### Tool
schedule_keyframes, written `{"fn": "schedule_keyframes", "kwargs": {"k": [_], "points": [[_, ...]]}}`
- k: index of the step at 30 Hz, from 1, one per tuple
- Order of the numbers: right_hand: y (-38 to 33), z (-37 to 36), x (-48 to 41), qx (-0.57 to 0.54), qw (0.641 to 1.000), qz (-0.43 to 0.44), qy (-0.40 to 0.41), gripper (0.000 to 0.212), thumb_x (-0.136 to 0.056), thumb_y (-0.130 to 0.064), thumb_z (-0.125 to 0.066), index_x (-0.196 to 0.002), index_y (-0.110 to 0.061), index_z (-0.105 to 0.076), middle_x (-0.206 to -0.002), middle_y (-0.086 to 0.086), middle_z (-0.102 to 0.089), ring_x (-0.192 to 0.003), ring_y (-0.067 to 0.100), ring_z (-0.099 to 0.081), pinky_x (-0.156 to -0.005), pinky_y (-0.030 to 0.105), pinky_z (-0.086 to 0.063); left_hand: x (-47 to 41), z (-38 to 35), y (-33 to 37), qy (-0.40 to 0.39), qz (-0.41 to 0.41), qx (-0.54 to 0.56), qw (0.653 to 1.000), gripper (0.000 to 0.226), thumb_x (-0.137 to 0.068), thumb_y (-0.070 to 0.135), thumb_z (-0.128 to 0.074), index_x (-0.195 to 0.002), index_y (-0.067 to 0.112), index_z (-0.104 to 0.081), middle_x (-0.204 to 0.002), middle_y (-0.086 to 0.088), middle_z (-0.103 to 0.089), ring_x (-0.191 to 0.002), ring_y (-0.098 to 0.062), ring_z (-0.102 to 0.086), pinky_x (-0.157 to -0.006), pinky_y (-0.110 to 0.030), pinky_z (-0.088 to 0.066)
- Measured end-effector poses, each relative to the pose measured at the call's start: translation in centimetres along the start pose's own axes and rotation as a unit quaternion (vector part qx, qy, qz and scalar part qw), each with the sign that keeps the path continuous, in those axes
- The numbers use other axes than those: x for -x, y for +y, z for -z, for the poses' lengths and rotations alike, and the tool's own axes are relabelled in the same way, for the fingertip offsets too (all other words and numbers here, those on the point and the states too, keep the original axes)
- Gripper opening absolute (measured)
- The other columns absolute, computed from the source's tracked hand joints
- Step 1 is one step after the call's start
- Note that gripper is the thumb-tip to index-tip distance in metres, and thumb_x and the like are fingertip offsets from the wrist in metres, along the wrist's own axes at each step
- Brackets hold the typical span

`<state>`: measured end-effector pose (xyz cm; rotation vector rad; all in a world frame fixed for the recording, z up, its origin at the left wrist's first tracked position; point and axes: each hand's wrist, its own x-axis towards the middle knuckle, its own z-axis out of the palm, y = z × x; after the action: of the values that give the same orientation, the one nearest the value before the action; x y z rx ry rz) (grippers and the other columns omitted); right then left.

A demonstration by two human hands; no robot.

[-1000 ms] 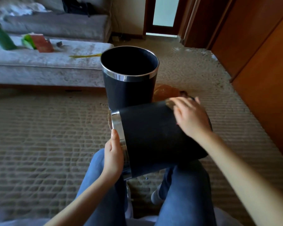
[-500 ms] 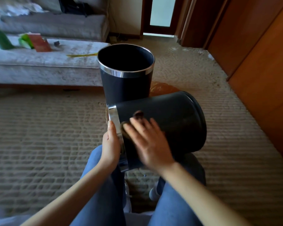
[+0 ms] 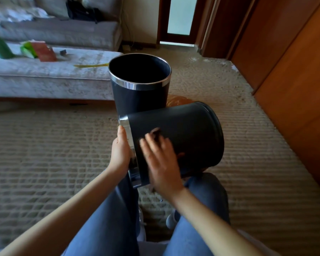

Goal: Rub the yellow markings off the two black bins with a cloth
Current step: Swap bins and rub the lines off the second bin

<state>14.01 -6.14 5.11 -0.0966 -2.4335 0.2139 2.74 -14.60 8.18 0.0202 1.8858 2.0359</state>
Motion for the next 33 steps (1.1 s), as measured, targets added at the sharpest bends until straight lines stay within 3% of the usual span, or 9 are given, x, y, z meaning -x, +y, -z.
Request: {"fn": "schedule_keyframes", "kwargs": {"k": [4, 9, 13, 16, 19, 23, 26, 28, 33], "points": [[2.7, 0.9, 1.1, 0.024, 0.99, 0.123, -0.062, 0.046, -0.102, -0.011, -0.033, -0.146, -0.012, -0.046, -0.153, 0.01, -0.043, -0.142, 0.032, -0.039, -0.12, 0.051, -0.021, 0.2, 0.1, -0.1, -0.01, -0.018, -0.007, 1.0, 0.053, -0.108, 0.048, -0.029, -0.099, 0.019, -0.072, -0.101, -0.005, -0.077, -0.105, -0.023, -0.071, -0.102, -0.04, -0.052], [15.7, 6.8, 0.7, 0.094, 0.988, -0.12, 0.018, 0.04, -0.099, -0.015, -0.044, -0.136, -0.007, -0.056, -0.145, 0.011, -0.052, -0.125, 0.039, -0.053, -0.107, 0.056, -0.04, -0.7, 0.8, -0.2, -0.028, -0.018, -0.038, 0.999, 0.059, -0.102, 0.061, -0.033, -0.102, 0.017, -0.073, -0.103, -0.004, -0.075, -0.102, -0.02, -0.069, -0.097, -0.037, -0.05], [17.5, 7.9, 2.0, 0.044, 0.986, -0.158, 0.006, 0.042, -0.098, -0.019, -0.047, -0.136, -0.004, -0.056, -0.14, 0.018, -0.055, -0.125, 0.034, -0.056, -0.102, 0.038, -0.047, -1.6, 3.3, 0.3, -0.137, -0.006, -0.13, 0.982, 0.086, -0.064, 0.097, -0.045, -0.089, 0.02, -0.075, -0.09, -0.003, -0.07, -0.086, -0.021, -0.064, -0.085, -0.038, -0.049], [17.3, 7.4, 1.7, -0.004, 0.983, -0.183, 0.012, 0.044, -0.099, -0.022, -0.044, -0.138, -0.002, -0.053, -0.134, 0.023, -0.055, -0.122, 0.028, -0.054, -0.105, 0.022, -0.039, 1.0, 5.0, -1.3, -0.193, -0.067, -0.236, 0.95, 0.063, -0.082, 0.082, -0.043, -0.089, 0.025, -0.069, -0.081, 0.027, -0.072, -0.082, 0.01, -0.064, -0.087, -0.026, -0.05], [16.6, 7.4, 1.7, -0.046, 0.974, -0.22, 0.036, 0.043, -0.097, -0.014, -0.047, -0.137, 0.001, -0.051, -0.123, 0.025, -0.055, -0.112, 0.023, -0.053, -0.097, 0.006, -0.032, 4.1, 5.9, -5.4, -0.197, -0.078, -0.31, 0.927, 0.032, -0.098, 0.047, -0.042, -0.086, 0.025, -0.064, -0.076, 0.033, -0.067, -0.076, 0.013, -0.061, -0.086, -0.032, -0.047], [14.8, 7.9, 2.2, -0.035, 0.967, -0.235, 0.089, 0.041, -0.097, -0.017, -0.047, -0.133, 0.001, -0.054, -0.117, 0.021, -0.056, -0.107, 0.027, -0.057, -0.093, 0.017, -0.04, 4.6, 5.8, -5.3, -0.155, -0.101, -0.266, 0.946, 0.036, -0.102, 0.04, -0.041, -0.087, 0.019, -0.066, -0.079, 0.02, -0.073, -0.08, 0.007, -0.063, -0.08, -0.018, -0.046], [14.5, 9.2, 0.3, 0.009, 0.963, -0.256, 0.079, 0.039, -0.096, -0.017, -0.048, -0.132, -0.003, -0.054, -0.118, 0.02, -0.056, -0.102, 0.034, -0.06, -0.082, 0.038, -0.05, 4.0, 4.5, -1.9, -0.16, -0.088, -0.169, 0.969, 0.049, -0.104, 0.031, -0.036, -0.074, 0.011, -0.068, -0.058, 0.014, -0.067, -0.062, 0.007, -0.061, -0.064, -0.01, -0.046], [14.3, 9.9, -1.3, 0.063, 0.962, -0.259, 0.052, 0.036, -0.097, -0.016, -0.049, -0.132, -0.007, -0.056, -0.121, 0.019, -0.056, -0.102, 0.037, -0.059, -0.078, 0.044, -0.051, 2.8, 3.2, -0.2, -0.13, -0.065, -0.127, 0.981, 0.06, -0.107, 0.032, -0.035, -0.068, 0.001, -0.069, -0.049, 0.013, -0.061, -0.05, 0.005, -0.057, -0.059, -0.017, -0.045], [15.4, 8.9, -4.8, 0.139, 0.98, -0.135, -0.046, 0.043, -0.091, -0.023, -0.04, -0.119, -0.007, -0.068, -0.116, 0.011, -0.069, -0.105, 0.037, -0.062, -0.093, 0.047, -0.048, 0.3, 0.2, 0.8, -0.01, -0.046, -0.086, 0.995, 0.056, -0.107, 0.046, -0.032, -0.066, 0.017, -0.055, -0.047, 0.012, -0.054, -0.047, 0.0, -0.05, -0.06, -0.03, -0.042]]}}
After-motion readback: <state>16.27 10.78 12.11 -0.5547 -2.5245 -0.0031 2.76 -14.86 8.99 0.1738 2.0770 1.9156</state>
